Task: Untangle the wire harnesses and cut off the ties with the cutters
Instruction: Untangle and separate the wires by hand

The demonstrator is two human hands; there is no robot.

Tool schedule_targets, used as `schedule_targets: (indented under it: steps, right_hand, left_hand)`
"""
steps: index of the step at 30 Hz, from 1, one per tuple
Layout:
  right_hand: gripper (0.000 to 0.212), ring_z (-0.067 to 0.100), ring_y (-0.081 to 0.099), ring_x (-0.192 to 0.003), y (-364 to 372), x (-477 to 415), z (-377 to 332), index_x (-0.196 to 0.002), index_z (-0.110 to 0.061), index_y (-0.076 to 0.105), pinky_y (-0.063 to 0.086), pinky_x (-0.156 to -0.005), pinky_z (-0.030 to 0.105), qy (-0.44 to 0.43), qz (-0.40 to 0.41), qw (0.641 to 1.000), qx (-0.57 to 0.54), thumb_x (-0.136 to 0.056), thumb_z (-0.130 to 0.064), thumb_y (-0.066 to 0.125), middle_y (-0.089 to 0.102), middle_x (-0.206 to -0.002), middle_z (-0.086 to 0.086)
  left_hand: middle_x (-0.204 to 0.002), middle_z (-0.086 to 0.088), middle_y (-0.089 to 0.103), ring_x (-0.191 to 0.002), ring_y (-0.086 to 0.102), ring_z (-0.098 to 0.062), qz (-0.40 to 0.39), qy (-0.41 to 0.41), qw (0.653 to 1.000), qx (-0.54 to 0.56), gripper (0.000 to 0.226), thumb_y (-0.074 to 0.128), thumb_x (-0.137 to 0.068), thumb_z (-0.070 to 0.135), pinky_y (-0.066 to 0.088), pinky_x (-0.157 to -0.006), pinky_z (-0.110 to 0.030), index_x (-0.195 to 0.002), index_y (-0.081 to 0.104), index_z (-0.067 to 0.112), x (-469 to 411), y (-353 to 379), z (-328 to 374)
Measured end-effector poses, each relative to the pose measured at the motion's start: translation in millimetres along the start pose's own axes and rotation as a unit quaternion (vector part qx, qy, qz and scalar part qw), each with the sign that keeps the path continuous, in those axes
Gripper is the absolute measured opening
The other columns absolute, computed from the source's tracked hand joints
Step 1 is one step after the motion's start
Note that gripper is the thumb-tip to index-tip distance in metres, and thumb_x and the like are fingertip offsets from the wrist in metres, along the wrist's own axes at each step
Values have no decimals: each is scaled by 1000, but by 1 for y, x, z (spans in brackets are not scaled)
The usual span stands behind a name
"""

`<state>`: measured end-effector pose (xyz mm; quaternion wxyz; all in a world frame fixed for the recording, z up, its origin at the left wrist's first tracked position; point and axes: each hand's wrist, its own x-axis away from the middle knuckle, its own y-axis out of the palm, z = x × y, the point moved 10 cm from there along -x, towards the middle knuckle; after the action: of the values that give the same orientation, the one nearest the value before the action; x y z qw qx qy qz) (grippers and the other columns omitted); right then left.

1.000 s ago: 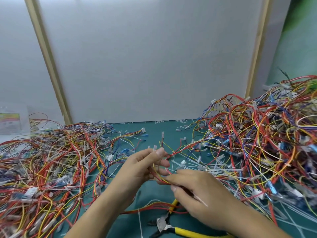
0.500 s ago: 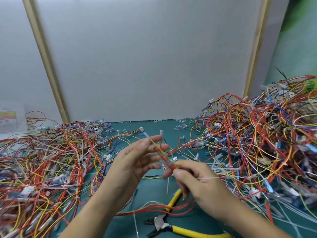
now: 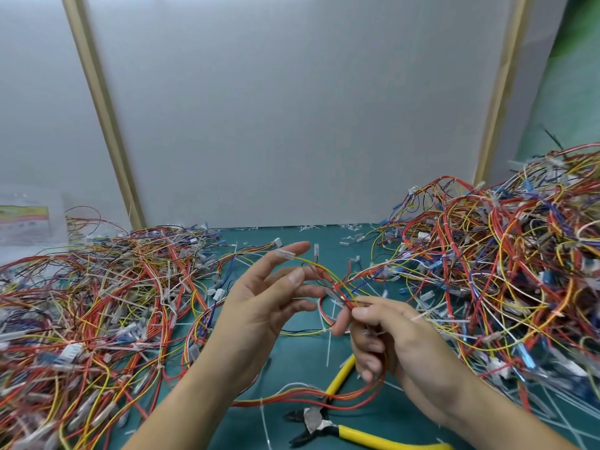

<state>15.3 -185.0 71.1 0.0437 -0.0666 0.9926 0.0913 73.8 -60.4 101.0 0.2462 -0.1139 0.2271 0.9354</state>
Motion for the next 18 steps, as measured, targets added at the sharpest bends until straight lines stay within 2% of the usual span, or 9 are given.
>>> schedule_targets:
  steps: [4,6,8,9,11,13,15,16,18]
  right_hand:
    - [25,16,32,-45,0,-1,0,-81,-3,72,40,-47,28,-2,-9,999,-37,-84,-25,60,26,-58,2]
    - [27,15,31,-46,-4,-3,-2,-87,-3,73,39,-46,29,-7,2,997,-79,-85,-27,60,26,-59,1]
    - [35,15,31,-48,-8,-6,-5,-94,-4,75,38,-46,28,-8,10,993,-120,-86,-29,53,26,-61,0]
    - [37,14,31,-49,-9,-7,-6,-99,-4,75,38,-46,28,-11,10,990,-137,-86,-29,50,26,-62,0]
    - [42,14,32,-52,-11,-8,-11,-108,-3,74,40,-49,29,-19,6,986,-164,-85,-27,48,28,-65,0]
    - [47,15,36,-57,-13,-7,-17,-118,-1,69,43,-52,30,-26,6,982,-188,-84,-24,47,32,-67,1]
    - [50,15,39,-60,-19,-6,-23,-126,-1,64,45,-57,31,-40,19,980,-196,-82,-21,47,37,-70,2]
    - [52,16,42,-62,-22,-5,-27,-129,-2,62,46,-61,32,-49,29,980,-192,-81,-19,47,40,-71,2]
    - [55,17,50,-70,-26,-4,-31,-133,-6,58,48,-73,35,-66,45,981,-179,-80,-20,49,50,-76,4]
  left_hand:
    - [-89,-16,71,-70,67,-21,55,-4,998,-43,28,59,-92,28,56,-61,-24,-114,70,14,-1,-11,-2]
    - [-73,-13,67,-60,61,-21,93,-16,992,-87,30,59,-90,33,50,-52,-24,-102,68,6,0,-18,-5]
    - [-61,-6,59,-54,51,-19,82,-14,981,-178,31,66,-89,38,41,-50,-27,-87,60,7,0,-16,-4]
    - [-60,-2,57,-54,49,-16,39,-4,968,-248,33,67,-88,40,39,-52,-27,-82,59,9,0,-7,-5]
    - [-64,4,57,-60,49,-9,-111,0,922,-370,32,66,-86,45,39,-58,-24,-81,62,13,8,23,-17]
    - [-70,8,60,-65,52,-4,-247,-44,865,-434,22,68,-89,41,40,-62,-22,-85,66,19,23,42,-41]
    - [-69,8,60,-64,53,-4,-315,-95,828,-455,17,66,-94,35,41,-62,-22,-86,66,20,34,46,-58]
    - [-67,7,59,-62,54,-7,-324,-115,825,-448,17,64,-96,33,43,-61,-22,-87,66,20,36,46,-62]
    - [-63,5,59,-58,54,-10,-309,-122,851,-406,18,60,-99,30,43,-59,-21,-93,71,18,34,47,-60]
